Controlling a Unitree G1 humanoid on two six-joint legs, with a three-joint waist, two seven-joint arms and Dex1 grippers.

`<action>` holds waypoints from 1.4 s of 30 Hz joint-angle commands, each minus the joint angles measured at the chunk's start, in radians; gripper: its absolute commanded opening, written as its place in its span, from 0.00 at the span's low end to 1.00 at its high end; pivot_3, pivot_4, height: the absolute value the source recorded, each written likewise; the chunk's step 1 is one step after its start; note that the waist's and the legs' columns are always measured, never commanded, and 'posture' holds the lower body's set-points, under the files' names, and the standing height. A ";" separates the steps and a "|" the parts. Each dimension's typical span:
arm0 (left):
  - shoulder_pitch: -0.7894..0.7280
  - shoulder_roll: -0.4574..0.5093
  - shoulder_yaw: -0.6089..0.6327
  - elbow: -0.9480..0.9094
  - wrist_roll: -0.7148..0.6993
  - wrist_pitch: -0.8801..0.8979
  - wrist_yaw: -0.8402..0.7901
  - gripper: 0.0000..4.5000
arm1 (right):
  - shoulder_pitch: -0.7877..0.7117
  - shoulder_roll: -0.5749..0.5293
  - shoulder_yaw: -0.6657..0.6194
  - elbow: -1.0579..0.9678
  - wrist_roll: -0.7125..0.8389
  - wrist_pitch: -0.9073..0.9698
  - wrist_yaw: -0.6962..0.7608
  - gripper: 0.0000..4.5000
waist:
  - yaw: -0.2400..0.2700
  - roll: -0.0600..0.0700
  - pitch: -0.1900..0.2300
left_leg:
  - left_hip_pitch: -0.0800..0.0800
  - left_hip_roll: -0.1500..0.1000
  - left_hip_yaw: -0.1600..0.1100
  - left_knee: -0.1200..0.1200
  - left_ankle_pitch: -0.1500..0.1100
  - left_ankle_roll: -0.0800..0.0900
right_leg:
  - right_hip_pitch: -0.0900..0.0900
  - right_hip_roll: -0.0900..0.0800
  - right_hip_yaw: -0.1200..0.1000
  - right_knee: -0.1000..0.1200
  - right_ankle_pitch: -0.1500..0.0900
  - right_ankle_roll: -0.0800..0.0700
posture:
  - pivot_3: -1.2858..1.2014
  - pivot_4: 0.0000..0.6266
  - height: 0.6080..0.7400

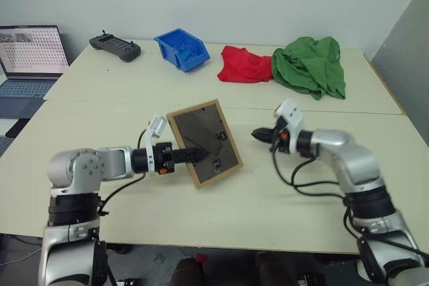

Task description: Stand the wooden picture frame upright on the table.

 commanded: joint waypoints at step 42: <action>-0.021 0.109 -0.074 0.137 -0.718 0.206 0.198 0.29 | -0.052 -0.144 0.089 0.550 -0.764 -1.897 -0.456 1.00 | -0.016 -0.004 0.007 | 0.000 0.000 0.003 0.002 0.002 -0.003 | -0.002 -0.001 0.003 0.004 0.000 0.001 | 0.52 0.24 1.00</action>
